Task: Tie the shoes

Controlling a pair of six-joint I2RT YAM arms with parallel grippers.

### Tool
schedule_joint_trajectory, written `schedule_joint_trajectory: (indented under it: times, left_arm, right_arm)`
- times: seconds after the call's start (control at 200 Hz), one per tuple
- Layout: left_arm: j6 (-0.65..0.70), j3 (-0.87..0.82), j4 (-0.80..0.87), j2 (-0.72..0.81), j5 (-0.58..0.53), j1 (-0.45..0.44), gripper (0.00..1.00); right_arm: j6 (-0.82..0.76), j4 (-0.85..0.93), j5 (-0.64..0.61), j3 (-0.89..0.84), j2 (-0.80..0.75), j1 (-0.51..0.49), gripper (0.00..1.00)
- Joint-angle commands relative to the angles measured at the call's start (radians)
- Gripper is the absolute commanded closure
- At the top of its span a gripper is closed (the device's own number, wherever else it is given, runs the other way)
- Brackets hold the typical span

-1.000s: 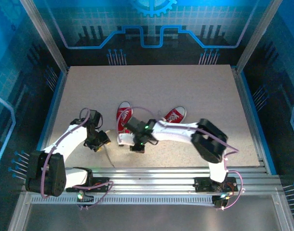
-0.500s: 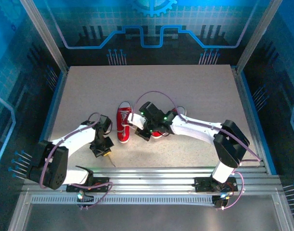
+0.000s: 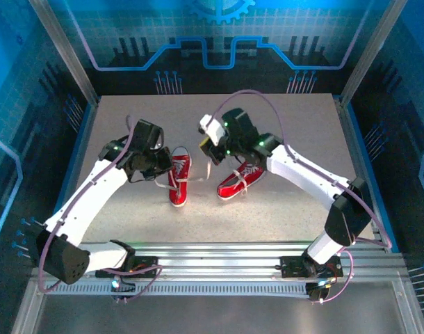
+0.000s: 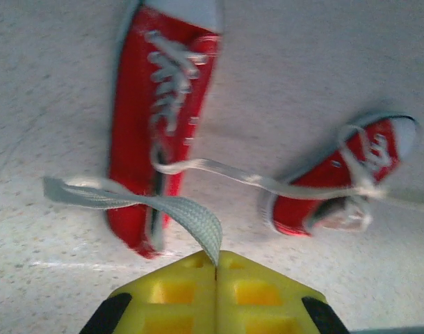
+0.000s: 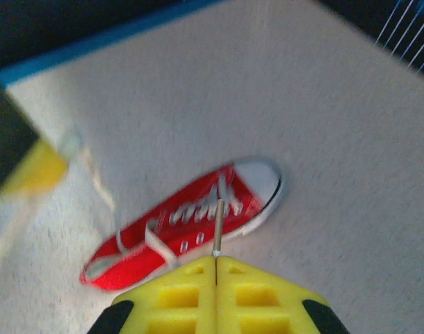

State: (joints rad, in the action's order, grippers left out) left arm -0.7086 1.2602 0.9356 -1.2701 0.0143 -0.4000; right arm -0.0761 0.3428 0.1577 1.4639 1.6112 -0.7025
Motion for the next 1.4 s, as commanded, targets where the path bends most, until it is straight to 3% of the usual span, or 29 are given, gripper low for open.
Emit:
schedule_joint_trajectory:
  times: [0.0, 0.16, 0.34, 0.59, 0.76, 0.94, 1.096, 1.356, 1.396]
  left_arm:
    - [0.003, 0.068, -0.015, -0.062, -0.004, -0.116, 1.00]
    - [-0.015, 0.114, -0.249, -0.177, 0.015, -0.267, 1.00]
    - [0.007, 0.111, -0.473, -0.291, 0.041, -0.309, 1.00]
    - [0.132, 0.276, -0.524, -0.404, 0.031, -0.358, 1.00]
    - [0.264, 0.258, -0.604, -0.396, -0.036, -0.392, 1.00]
    - [0.297, 0.178, -0.713, -0.453, -0.044, -0.369, 1.00]
    - [0.289, 0.132, -0.815, -0.554, -0.056, -0.296, 1.00]
    - [0.336, 0.219, -0.841, -0.738, -0.041, -0.217, 1.00]
    - [0.345, 0.222, -0.833, -0.737, -0.040, -0.212, 0.91]
  right_arm:
    - [0.033, 0.010, 0.042, 0.161, 0.036, 0.041, 1.00]
    - [0.059, 0.064, 0.104, 0.364, 0.144, 0.083, 1.00]
    - [0.092, 0.094, 0.166, 0.479, 0.227, 0.109, 1.00]
    - [0.108, 0.086, 0.263, 0.559, 0.264, 0.137, 1.00]
    - [0.117, 0.060, 0.331, 0.602, 0.294, 0.144, 1.00]
    - [0.147, 0.049, 0.377, 0.638, 0.327, 0.154, 1.00]
    - [0.141, 0.057, 0.348, 0.635, 0.344, 0.154, 1.00]
    - [0.122, 0.069, 0.333, 0.660, 0.412, 0.130, 1.00]
    - [0.115, 0.084, 0.320, 0.671, 0.424, 0.126, 1.00]
